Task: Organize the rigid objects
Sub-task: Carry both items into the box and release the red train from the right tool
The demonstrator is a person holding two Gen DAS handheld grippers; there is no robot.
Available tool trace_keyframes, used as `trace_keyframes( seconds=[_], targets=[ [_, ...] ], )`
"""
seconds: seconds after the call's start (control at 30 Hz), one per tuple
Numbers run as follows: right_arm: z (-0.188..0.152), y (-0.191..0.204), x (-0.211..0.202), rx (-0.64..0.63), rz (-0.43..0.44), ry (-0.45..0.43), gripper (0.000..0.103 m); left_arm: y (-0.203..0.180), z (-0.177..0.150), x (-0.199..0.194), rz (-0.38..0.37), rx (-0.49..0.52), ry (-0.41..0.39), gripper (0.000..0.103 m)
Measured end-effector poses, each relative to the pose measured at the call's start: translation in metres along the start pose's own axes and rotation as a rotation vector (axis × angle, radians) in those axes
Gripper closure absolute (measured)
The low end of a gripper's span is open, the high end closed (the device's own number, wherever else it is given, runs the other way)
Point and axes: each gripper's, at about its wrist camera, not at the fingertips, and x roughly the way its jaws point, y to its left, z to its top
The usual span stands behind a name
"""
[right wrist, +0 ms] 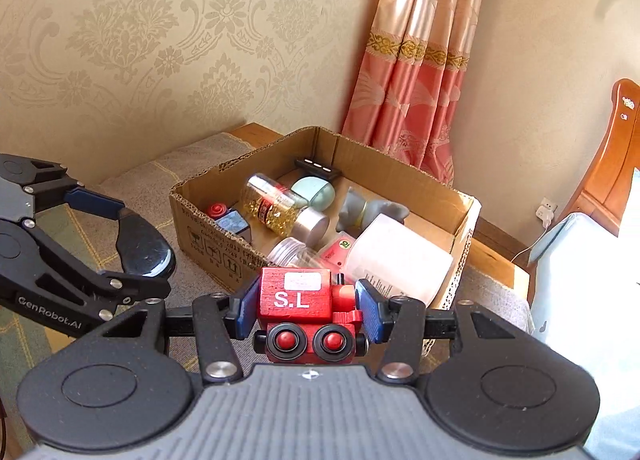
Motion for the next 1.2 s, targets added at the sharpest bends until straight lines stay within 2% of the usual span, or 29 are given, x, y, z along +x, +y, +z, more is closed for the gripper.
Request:
trace_keyframes(
  seconds=[0.33, 0.4, 0.43, 0.47, 0.83, 1.03, 1.2],
  targets=[
    [0.045, -0.065, 0.07, 0.112, -0.113, 0.031, 0.047, -0.005, 0.009, -0.003, 0.003, 0.039, -0.019, 0.014],
    [0.049, -0.075, 0.08, 0.152, -0.129, 0.032, 0.04, -0.005, 0.009, -0.001, 0.009, 0.043, -0.018, 0.014],
    [0.05, -0.079, 0.083, 0.165, -0.128, 0.033, 0.027, -0.005, 0.01, -0.001, 0.011, 0.044, -0.016, 0.014],
    [0.051, -0.082, 0.084, 0.183, -0.133, 0.03, 0.023, -0.004, 0.01, 0.0, 0.013, 0.044, -0.013, 0.014],
    [0.024, -0.071, 0.05, 0.22, -0.127, 0.035, 0.0, -0.007, 0.035, 0.001, 0.015, 0.086, -0.046, 0.014],
    [0.001, -0.048, 0.026, 0.262, -0.167, 0.075, 0.0, -0.01, 0.066, 0.013, -0.006, 0.103, -0.062, 0.014],
    [-0.023, -0.022, 0.006, 0.293, -0.201, 0.095, 0.0, -0.013, 0.099, 0.049, -0.018, 0.109, -0.027, 0.013]
  ],
)
